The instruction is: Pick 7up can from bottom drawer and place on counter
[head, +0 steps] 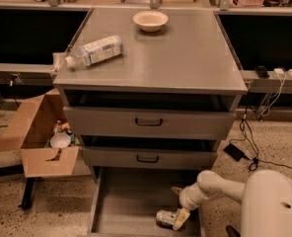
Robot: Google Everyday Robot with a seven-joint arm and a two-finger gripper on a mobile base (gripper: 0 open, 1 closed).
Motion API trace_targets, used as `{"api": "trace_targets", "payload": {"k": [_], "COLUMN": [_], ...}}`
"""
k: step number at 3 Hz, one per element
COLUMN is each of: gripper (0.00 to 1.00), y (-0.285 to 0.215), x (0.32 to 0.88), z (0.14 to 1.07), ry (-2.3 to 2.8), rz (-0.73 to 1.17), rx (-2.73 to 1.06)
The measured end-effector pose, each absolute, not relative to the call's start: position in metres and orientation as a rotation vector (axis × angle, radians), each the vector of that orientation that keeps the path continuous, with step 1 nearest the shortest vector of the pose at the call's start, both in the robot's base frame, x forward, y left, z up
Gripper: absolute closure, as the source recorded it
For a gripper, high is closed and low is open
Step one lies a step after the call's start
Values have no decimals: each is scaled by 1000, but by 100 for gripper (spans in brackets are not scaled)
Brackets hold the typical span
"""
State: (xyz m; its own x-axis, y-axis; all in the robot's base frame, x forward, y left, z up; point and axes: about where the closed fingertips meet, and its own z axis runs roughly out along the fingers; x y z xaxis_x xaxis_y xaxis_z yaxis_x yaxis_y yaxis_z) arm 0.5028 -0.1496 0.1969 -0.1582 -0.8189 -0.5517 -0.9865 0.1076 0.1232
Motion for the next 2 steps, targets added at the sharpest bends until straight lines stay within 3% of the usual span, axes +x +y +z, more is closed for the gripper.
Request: {"api": "trace_targets", "payload": {"k": [2], "gripper": [0], "y": [-135], "x": [510], "z": [157], "ry": [2069], "rz": [678], "rx": [-1788]}}
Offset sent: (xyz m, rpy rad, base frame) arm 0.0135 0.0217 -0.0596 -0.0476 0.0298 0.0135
